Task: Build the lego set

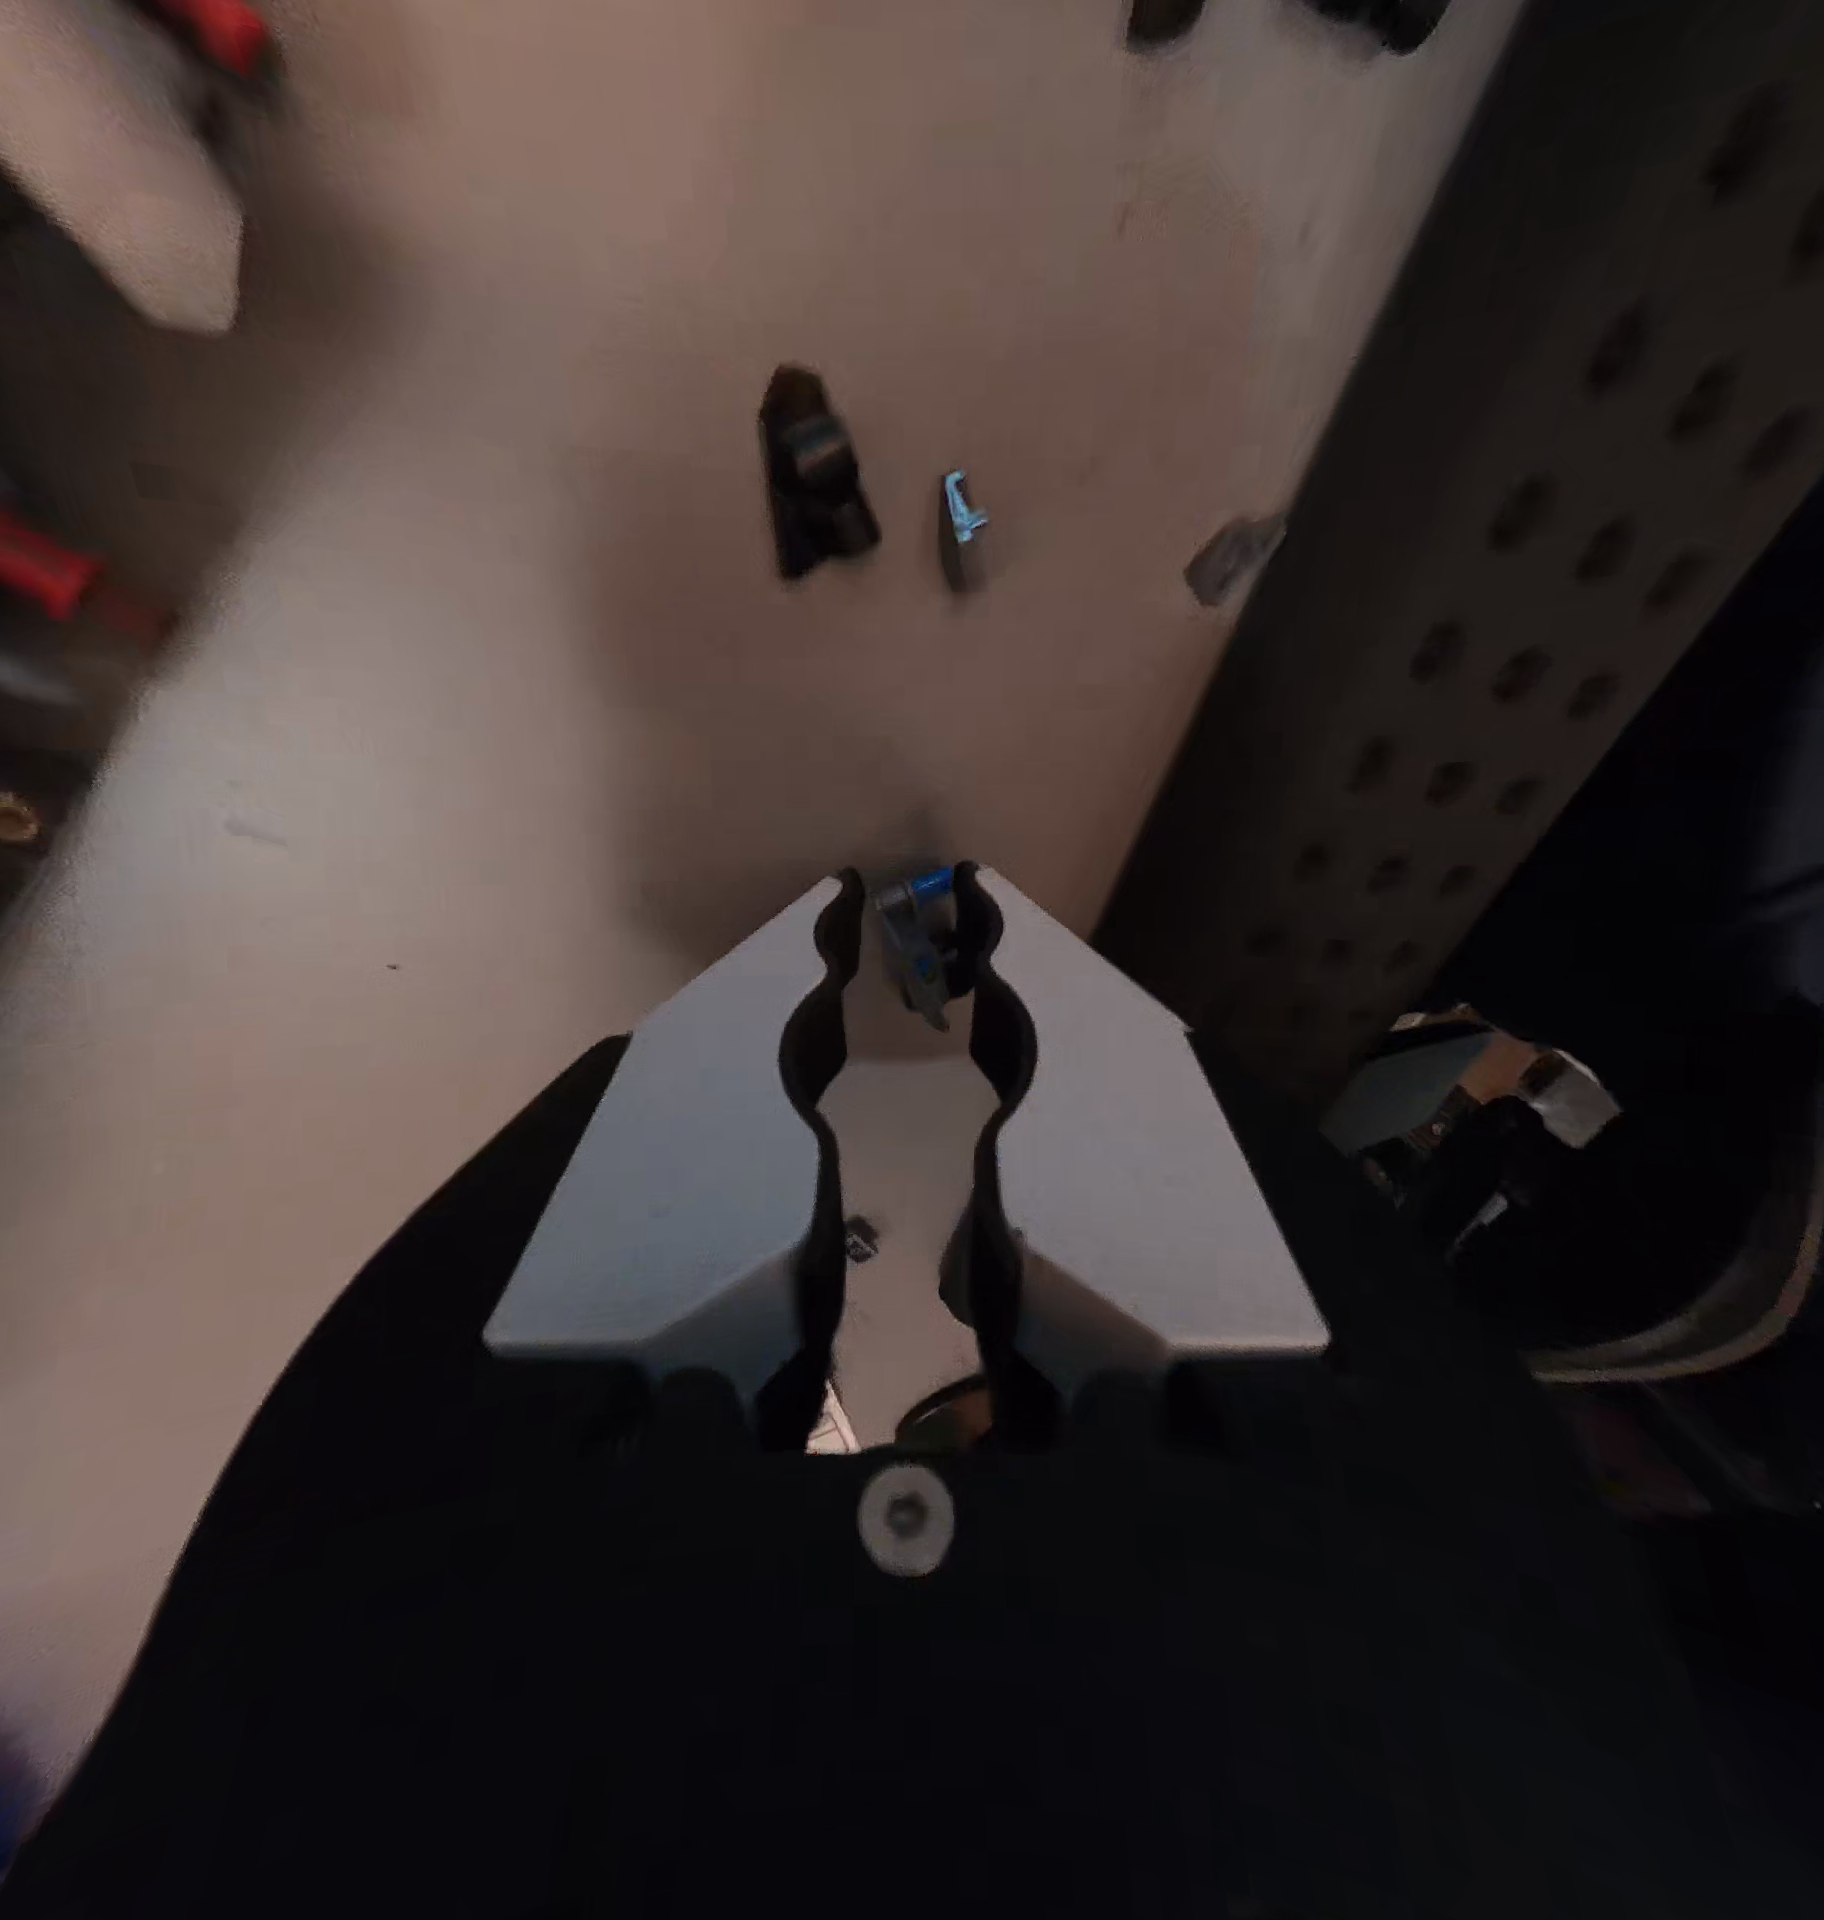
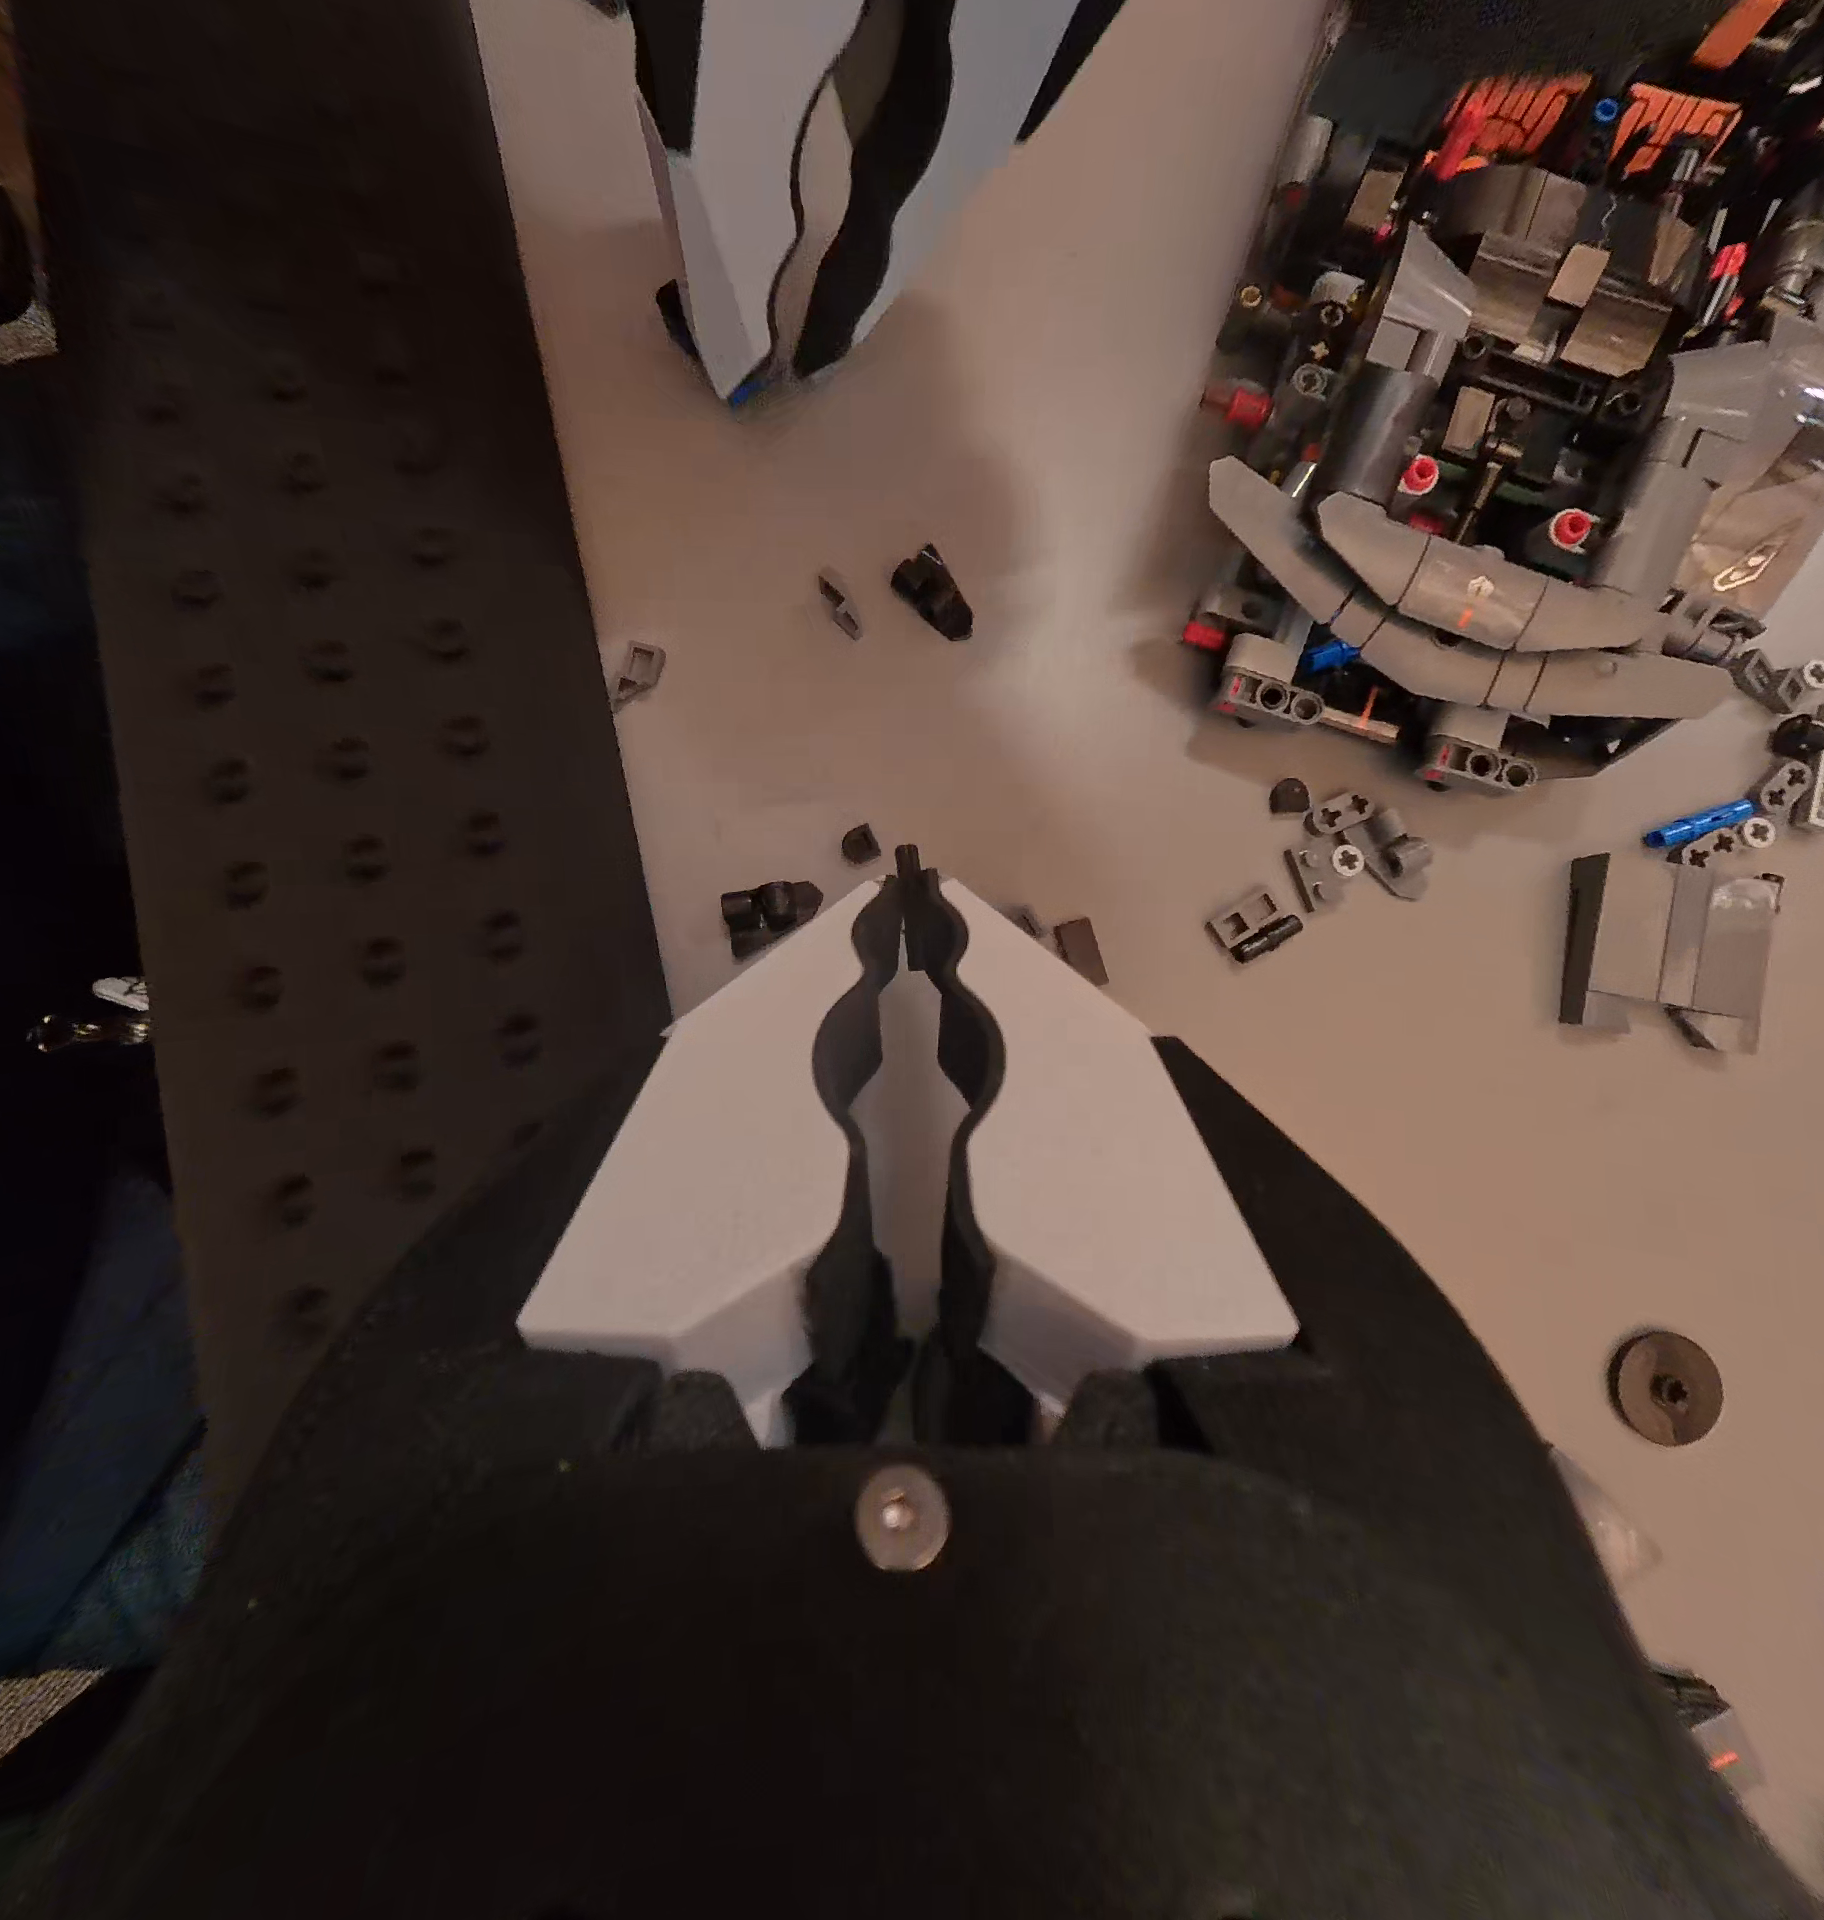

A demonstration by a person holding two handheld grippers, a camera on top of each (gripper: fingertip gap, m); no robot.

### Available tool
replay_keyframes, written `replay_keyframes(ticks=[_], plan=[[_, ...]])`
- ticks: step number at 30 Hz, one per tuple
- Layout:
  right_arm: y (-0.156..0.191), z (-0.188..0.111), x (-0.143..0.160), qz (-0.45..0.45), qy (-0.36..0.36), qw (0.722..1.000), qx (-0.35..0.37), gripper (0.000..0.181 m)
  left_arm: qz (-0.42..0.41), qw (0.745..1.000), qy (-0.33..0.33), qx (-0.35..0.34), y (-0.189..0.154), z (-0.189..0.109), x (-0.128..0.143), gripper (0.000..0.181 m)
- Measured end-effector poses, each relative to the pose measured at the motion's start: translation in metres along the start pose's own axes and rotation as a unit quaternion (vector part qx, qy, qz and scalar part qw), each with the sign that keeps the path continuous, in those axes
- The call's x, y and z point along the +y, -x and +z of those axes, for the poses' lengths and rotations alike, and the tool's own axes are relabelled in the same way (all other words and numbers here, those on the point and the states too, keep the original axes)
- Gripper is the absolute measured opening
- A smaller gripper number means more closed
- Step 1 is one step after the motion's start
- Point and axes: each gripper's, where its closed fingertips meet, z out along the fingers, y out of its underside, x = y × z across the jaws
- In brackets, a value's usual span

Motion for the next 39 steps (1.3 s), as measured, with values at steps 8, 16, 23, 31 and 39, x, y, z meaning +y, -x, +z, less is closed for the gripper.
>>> replay_keyframes(ticks=[8, 16, 23, 31, 39], plan=[[0.02, -0.02, -0.054, 0.065, -0.173, 0.979, -0.085, 0.001, -0.014, 0.983, -0.175, -0.054, 0.001, -0.052, -0.009, 0.025], [0.021, -0.041, -0.141, 0.203, -0.405, 0.867, -0.206, 0.0, 0.055, 0.841, -0.527, -0.108, -0.048, -0.126, -0.019, 0.016], [0.016, -0.052, -0.184, 0.227, -0.511, 0.795, -0.234, 0.0, 0.057, 0.746, -0.66, -0.068, -0.067, -0.156, -0.019, 0.009], [0.017, -0.053, -0.195, 0.228, -0.537, 0.771, -0.256, 0.0, 0.013, 0.727, -0.685, -0.041, -0.05, -0.162, -0.008, 0.013], [0.016, -0.052, -0.195, 0.229, -0.54, 0.772, -0.246, 0.0, 0.038, 0.71, -0.703, -0.033, -0.058, -0.168, -0.009, 0.006]])
